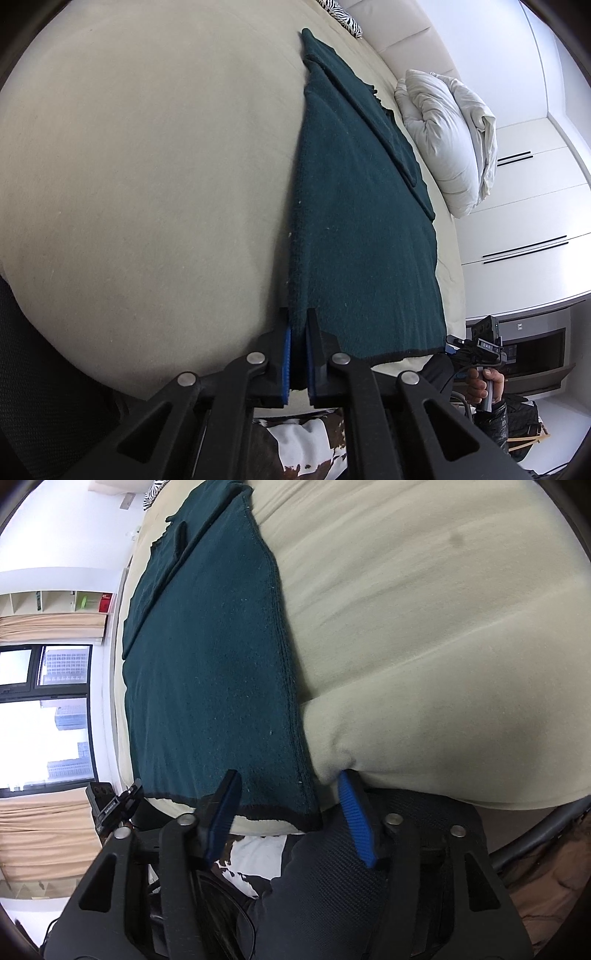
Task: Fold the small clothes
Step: 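Grasp the sweater hem with both grippers and hold it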
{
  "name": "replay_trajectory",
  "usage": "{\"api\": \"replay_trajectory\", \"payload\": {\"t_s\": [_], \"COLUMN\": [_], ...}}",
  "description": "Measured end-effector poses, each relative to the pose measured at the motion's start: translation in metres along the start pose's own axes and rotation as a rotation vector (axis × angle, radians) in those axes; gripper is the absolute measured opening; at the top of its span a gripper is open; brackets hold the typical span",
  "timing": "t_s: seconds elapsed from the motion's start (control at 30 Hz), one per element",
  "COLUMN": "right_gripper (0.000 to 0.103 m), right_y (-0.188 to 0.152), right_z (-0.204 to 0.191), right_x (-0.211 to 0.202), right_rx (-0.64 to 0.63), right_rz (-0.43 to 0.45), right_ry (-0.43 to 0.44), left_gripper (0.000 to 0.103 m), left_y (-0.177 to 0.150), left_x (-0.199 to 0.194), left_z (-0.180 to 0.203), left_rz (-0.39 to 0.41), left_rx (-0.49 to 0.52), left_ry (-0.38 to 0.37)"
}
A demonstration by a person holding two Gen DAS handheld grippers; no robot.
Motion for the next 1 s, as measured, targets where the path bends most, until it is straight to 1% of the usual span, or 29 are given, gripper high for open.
{"api": "replay_trajectory", "payload": {"t_s": [0.13,0.23,0.33,0.4,0.43,0.67,0.8,1.0], "right_gripper": [0.033,0.028,0.021,0.014,0.009,0.007,0.006,0.006], "right_y": [-0.003,-0.003,-0.004,-0.006,-0.007,-0.011,-0.013,-0.018], "right_z": [0.0,0.002,0.008,0.009,0.01,0.003,-0.002,-0.009], "right_x": [0.0,-0.002,-0.005,-0.008,-0.008,-0.009,-0.016,-0.025], "right_rx": [-0.011,-0.008,0.009,0.013,0.013,0.0,-0.003,-0.007], "right_rz": [-0.002,0.009,0.034,0.048,0.051,0.092,0.153,0.215], "right_ry": [-0.006,-0.008,0.013,0.037,0.044,0.066,0.105,0.126], "left_gripper": [0.007,0.007,0.007,0.007,0.007,0.007,0.007,0.006], "left_y": [0.0,0.0,0.001,0.002,0.002,0.001,0.0,0.0], "left_x": [0.0,-0.001,-0.001,-0.002,-0.002,-0.004,-0.006,-0.005], "left_z": [0.0,0.0,0.0,0.0,0.0,-0.001,-0.002,0.001], "left_rz": [0.002,0.004,0.004,0.004,0.005,0.012,0.015,0.022], "left_rx": [0.0,-0.001,-0.001,0.0,0.0,0.0,-0.001,0.017], "left_ry": [-0.001,-0.001,0.0,0.0,0.0,0.004,0.003,0.016]}}
Point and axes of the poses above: each gripper's, at about its wrist camera, not at the fingertips, and x roughly the way its jaws point, z to its right, y to its top, the point moved 5 cm from there along x, roughly the way its jaws point, and after that the axes turned 5 degrees about -y, right-handed, at the moved point
